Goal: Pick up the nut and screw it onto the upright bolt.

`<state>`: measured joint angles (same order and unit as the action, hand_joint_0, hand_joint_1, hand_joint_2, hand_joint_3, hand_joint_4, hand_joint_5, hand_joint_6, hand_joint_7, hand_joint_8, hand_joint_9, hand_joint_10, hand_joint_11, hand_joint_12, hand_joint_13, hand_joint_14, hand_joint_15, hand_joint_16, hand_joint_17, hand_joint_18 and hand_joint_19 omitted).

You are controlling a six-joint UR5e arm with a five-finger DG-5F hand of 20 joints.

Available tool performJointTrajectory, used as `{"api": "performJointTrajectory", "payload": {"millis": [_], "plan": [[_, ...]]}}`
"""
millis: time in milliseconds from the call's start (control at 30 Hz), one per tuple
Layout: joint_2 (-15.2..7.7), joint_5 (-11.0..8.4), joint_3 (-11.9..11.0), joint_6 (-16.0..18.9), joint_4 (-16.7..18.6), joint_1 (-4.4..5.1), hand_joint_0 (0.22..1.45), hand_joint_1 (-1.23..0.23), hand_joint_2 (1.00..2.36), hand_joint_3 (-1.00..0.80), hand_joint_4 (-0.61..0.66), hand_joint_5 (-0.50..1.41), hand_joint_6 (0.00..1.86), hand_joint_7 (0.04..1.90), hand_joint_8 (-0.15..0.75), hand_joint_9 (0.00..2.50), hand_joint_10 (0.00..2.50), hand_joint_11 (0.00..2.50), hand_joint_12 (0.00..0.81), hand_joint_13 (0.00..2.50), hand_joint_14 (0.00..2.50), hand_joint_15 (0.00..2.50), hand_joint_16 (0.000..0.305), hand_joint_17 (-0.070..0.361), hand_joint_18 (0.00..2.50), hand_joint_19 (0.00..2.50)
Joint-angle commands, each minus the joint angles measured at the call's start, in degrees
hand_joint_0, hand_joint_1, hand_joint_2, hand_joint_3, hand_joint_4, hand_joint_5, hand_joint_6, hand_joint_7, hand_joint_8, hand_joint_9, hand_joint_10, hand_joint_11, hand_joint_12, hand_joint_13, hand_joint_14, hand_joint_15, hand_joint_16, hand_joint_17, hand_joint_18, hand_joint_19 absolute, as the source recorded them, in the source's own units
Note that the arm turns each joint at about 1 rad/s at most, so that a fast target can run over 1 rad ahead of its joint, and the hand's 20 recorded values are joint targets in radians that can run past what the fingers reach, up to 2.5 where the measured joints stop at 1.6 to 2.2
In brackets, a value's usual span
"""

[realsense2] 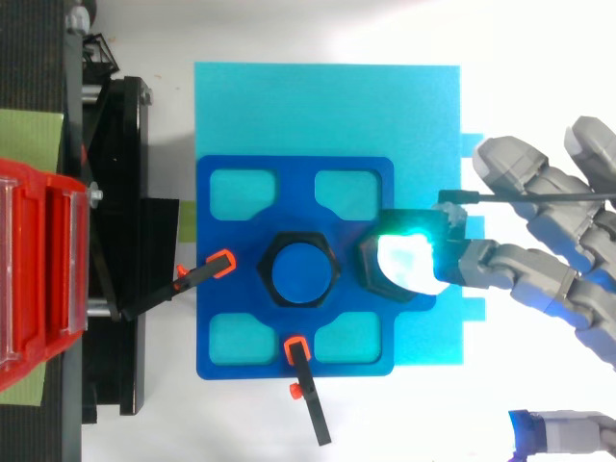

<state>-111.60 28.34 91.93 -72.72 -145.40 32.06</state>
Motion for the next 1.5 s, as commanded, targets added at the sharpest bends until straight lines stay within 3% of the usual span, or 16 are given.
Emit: {"api": "performJointTrajectory", "payload": {"millis": [0,233,467,600,767,933,1233,1467], "plan": [[0.0,0.49,0.0,-0.8,-0.8,-0.24,0.41,-0.56,1.0,-0.5,0.05,-0.3,0.5,0.58,0.177,0.0,0.0,0.0,0.342,0.0,0.0,0.0,0.048,0.109,0.0,0.0],[-0.7,0.31,0.0,-1.2,-1.0,-0.24,0.41,-0.57,1.0,-0.5,0.05,-0.3,0.5,0.59,0.189,0.02,0.0,0.0,0.329,0.0,0.0,0.0,0.045,0.101,0.0,0.0],[-0.9,-1.71,0.0,-2.5,-0.3,0.02,0.41,-0.58,1.0,-0.5,0.06,-0.29,0.5,0.6,0.195,0.05,0.0,0.0,0.321,0.0,0.0,0.0,0.043,0.097,0.0,0.0],[-2.1,-2.77,0.0,-2.3,-0.1,0.02,0.41,-0.58,1.0,-0.5,0.06,-0.29,0.5,0.6,0.198,0.07,0.0,0.0,0.319,0.0,0.0,0.0,0.043,0.096,0.0,0.0],[-2.1,-2.94,0.0,-2.3,-0.1,0.02,0.41,-0.58,1.0,-0.5,0.07,-0.29,0.5,0.6,0.203,0.09,0.0,0.0,0.321,0.01,0.0,0.0,0.042,0.095,0.0,0.0],[-2.1,-2.59,0.0,-2.2,-0.1,-0.68,0.42,-0.59,1.0,-0.5,0.08,-0.28,0.5,0.6,0.212,0.13,0.0,0.0,0.322,0.05,0.0,0.0,0.042,0.095,0.0,0.0],[-2.1,-1.89,0.0,-1.6,-1.8,-1.12,0.42,-0.59,1.0,-0.5,0.09,-0.28,0.5,0.61,0.215,0.15,0.0,0.0,0.321,0.07,0.0,0.0,0.042,0.094,0.0,0.0],[-2.1,0.49,0.0,-1.6,-2.9,-1.56,0.42,-0.6,1.0,-0.5,0.1,-0.27,0.5,0.6,0.223,0.19,0.0,0.0,0.323,0.12,0.0,0.0,0.041,0.093,0.0,0.0]]}}
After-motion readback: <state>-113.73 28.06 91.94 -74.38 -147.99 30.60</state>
